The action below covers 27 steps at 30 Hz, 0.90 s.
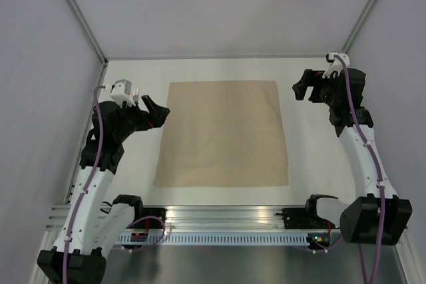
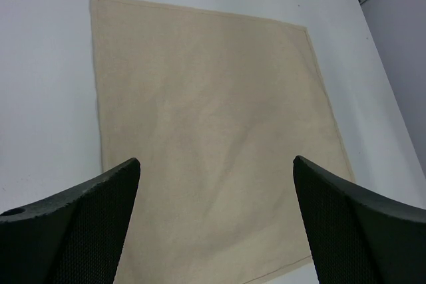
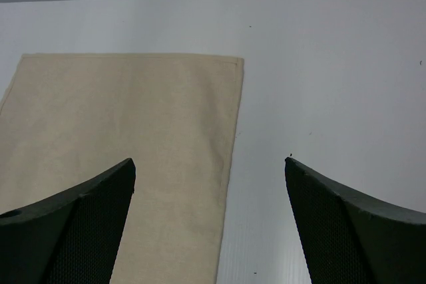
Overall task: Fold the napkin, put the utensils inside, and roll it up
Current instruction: Fold the napkin
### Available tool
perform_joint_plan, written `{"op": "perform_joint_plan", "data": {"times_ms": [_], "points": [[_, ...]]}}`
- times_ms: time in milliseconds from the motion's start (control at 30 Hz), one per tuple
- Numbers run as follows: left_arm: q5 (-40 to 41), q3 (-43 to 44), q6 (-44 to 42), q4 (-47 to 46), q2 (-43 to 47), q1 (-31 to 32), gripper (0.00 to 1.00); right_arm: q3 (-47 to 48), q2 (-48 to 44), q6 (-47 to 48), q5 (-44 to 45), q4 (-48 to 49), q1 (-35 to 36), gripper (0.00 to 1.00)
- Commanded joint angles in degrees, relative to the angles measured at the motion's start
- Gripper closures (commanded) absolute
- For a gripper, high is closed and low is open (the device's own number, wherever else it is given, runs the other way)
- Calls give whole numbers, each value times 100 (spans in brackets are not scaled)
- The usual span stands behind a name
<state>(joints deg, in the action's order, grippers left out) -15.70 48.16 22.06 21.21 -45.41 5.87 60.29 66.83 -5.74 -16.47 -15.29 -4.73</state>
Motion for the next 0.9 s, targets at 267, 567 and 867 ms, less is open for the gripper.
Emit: {"op": "perform_joint_plan", "data": {"times_ms": [267, 567, 867], "points": [[435, 614, -36, -56, -600, 1116, 4, 149, 50, 11, -128, -203, -10, 2], [2501, 677, 447, -784, -1909, 4008, 6, 185, 129, 29, -172, -273, -10, 2], [3557, 1904, 457, -1453, -4799, 6179, 14, 193, 278, 38, -155, -264, -19, 2]]}}
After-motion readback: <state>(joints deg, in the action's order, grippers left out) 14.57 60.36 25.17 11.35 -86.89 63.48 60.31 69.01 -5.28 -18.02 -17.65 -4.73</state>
